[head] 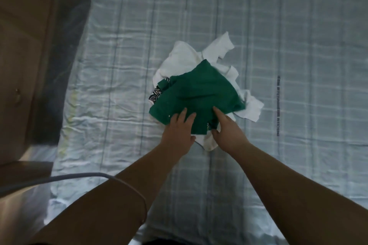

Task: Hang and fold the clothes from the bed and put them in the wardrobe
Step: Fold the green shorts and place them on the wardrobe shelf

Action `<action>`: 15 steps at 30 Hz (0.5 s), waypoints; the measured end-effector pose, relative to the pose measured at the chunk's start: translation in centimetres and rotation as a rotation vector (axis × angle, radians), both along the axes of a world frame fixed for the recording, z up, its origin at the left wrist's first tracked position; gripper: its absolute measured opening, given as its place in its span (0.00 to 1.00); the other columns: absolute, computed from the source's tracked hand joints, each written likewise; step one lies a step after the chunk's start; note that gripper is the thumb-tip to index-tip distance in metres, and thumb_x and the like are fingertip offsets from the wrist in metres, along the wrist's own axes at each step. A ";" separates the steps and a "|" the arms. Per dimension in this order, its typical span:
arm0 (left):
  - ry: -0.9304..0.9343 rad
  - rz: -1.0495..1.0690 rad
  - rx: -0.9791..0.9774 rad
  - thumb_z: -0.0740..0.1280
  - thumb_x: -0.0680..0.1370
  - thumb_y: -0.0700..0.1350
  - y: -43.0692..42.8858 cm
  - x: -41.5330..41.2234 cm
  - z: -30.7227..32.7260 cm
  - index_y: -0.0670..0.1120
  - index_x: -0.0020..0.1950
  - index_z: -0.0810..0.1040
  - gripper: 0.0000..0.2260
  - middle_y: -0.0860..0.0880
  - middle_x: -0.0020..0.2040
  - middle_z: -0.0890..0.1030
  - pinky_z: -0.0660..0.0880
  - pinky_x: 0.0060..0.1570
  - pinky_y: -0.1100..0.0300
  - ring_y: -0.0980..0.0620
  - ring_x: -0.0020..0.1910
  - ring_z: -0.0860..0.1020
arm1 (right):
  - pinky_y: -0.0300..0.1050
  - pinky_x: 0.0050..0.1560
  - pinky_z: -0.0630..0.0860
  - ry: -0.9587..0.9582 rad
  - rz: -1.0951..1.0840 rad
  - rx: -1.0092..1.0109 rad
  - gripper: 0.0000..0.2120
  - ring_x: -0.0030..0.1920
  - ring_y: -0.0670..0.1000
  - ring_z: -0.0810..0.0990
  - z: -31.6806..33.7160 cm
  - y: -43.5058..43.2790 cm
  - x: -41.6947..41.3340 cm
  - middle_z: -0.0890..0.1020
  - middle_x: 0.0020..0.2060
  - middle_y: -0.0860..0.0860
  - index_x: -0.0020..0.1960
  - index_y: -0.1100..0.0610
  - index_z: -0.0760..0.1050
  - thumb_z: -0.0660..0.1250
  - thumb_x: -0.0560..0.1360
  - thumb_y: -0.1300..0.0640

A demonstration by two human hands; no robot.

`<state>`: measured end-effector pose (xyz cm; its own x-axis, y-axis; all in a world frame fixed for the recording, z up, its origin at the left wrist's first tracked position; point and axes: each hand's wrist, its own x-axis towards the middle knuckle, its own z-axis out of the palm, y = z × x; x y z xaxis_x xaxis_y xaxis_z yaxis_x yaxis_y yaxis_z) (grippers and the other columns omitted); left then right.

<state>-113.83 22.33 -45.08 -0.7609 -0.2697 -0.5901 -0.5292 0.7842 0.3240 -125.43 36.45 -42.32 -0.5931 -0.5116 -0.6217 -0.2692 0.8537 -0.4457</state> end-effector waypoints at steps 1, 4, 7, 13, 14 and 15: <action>0.018 -0.002 -0.041 0.68 0.78 0.51 -0.1 -0.2 -0.6 0.53 0.79 0.55 0.34 0.45 0.80 0.56 0.67 0.70 0.45 0.40 0.74 0.60 | 0.53 0.64 0.73 0.003 -0.013 -0.019 0.34 0.65 0.60 0.74 -0.7 -0.5 -0.3 0.72 0.69 0.59 0.79 0.50 0.57 0.66 0.76 0.59; 0.094 -0.010 -0.137 0.68 0.76 0.44 -0.8 -0.5 -1.7 0.53 0.76 0.63 0.29 0.44 0.73 0.66 0.69 0.62 0.47 0.41 0.66 0.67 | 0.55 0.61 0.74 0.030 -0.073 -0.048 0.30 0.60 0.62 0.75 -2.0 -1.5 -0.9 0.72 0.63 0.61 0.76 0.52 0.63 0.63 0.75 0.64; 0.147 -0.017 -0.104 0.66 0.75 0.39 -1.6 -0.9 -1.7 0.50 0.73 0.68 0.26 0.45 0.66 0.72 0.72 0.56 0.48 0.42 0.59 0.72 | 0.48 0.56 0.73 0.049 -0.105 -0.095 0.27 0.56 0.58 0.75 -1.5 -1.8 -0.6 0.74 0.58 0.59 0.70 0.53 0.69 0.62 0.73 0.68; 0.280 0.185 0.181 0.66 0.73 0.39 -2.7 -0.8 1.6 0.47 0.59 0.76 0.15 0.46 0.53 0.79 0.74 0.51 0.46 0.44 0.52 0.74 | 0.46 0.46 0.76 -0.096 -0.386 -0.228 0.15 0.46 0.51 0.78 1.6 -1.3 0.2 0.80 0.46 0.50 0.51 0.49 0.75 0.63 0.70 0.66; 0.315 0.210 0.220 0.66 0.73 0.39 -2.7 -0.7 2.6 0.47 0.57 0.77 0.14 0.47 0.51 0.79 0.74 0.51 0.49 0.46 0.51 0.75 | 0.46 0.47 0.78 -0.123 -0.471 -0.264 0.14 0.46 0.50 0.79 2.4 -1.1 0.2 0.80 0.45 0.48 0.50 0.50 0.76 0.63 0.70 0.66; 0.348 0.236 0.255 0.66 0.73 0.38 -2.7 -0.6 3.7 0.46 0.56 0.78 0.12 0.48 0.49 0.79 0.73 0.49 0.52 0.47 0.50 0.75 | 0.48 0.49 0.80 -0.152 -0.545 -0.308 0.14 0.46 0.50 0.80 3.5 -0.8 0.3 0.81 0.44 0.47 0.49 0.50 0.77 0.63 0.70 0.66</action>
